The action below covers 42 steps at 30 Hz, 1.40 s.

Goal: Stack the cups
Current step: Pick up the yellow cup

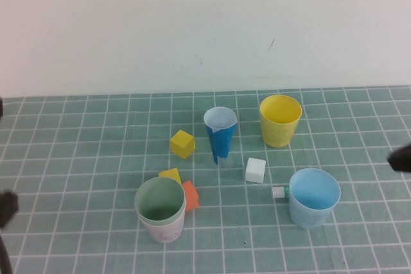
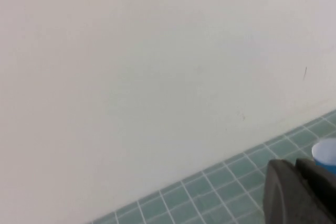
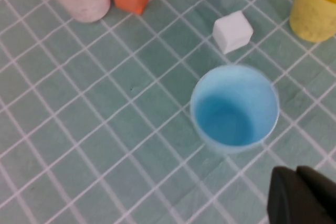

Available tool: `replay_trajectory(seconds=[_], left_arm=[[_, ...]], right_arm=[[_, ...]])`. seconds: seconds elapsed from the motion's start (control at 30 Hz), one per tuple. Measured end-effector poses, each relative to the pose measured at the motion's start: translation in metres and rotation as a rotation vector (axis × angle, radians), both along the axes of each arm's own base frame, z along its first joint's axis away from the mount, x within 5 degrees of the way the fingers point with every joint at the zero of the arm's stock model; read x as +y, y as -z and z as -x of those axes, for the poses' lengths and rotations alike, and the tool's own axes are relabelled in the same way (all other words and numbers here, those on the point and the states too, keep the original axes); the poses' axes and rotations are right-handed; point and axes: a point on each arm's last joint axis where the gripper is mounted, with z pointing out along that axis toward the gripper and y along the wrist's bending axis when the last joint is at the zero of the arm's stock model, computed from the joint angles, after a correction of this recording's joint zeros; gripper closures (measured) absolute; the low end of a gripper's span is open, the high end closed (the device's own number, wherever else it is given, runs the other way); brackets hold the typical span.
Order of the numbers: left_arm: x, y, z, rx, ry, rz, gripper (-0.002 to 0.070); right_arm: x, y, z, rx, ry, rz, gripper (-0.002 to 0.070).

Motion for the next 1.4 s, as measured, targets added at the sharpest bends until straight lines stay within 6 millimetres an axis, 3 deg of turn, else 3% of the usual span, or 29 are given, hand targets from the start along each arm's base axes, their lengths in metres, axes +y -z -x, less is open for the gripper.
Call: replay_trajectory(seconds=[0.27, 0.43, 0.53, 0.67, 0.77, 0.83, 1.2, 1.3, 1.4], left_arm=[[0.002, 0.072, 0.008, 0.164, -0.003, -0.029, 0.0673], [0.003, 0.085, 0.006, 0.143, -0.045, 0.121, 0.0673], [0.005, 0.084, 0.005, 0.106, -0.068, 0.193, 0.0673], [0.005, 0.084, 0.005, 0.103, -0.076, 0.226, 0.0673], [0.005, 0.083, 0.005, 0.098, -0.078, 0.231, 0.0673], [0.006, 0.083, 0.004, 0.091, -0.080, 0.232, 0.0673], [0.007, 0.079, 0.004, 0.050, -0.092, 0.248, 0.0673], [0.007, 0.079, 0.004, 0.048, -0.092, 0.249, 0.0673], [0.007, 0.079, 0.004, 0.048, -0.092, 0.249, 0.0673]], right_arm=[[0.055, 0.019, -0.103, -0.067, -0.126, 0.103, 0.0678], [0.086, 0.040, -0.161, -0.077, -0.149, 0.167, 0.0657], [0.092, 0.050, -0.193, -0.031, -0.089, 0.188, 0.0574], [0.097, 0.066, -0.226, 0.036, -0.015, 0.204, 0.0370], [0.101, 0.072, -0.242, 0.045, 0.002, 0.202, 0.0263], [0.103, 0.074, -0.249, 0.040, 0.006, 0.202, 0.0234], [0.101, 0.116, -0.259, 0.110, 0.012, 0.286, 0.0218], [0.100, 0.124, -0.259, 0.152, 0.037, 0.288, 0.0310], [0.100, 0.126, -0.257, 0.182, 0.042, 0.291, 0.0498]])
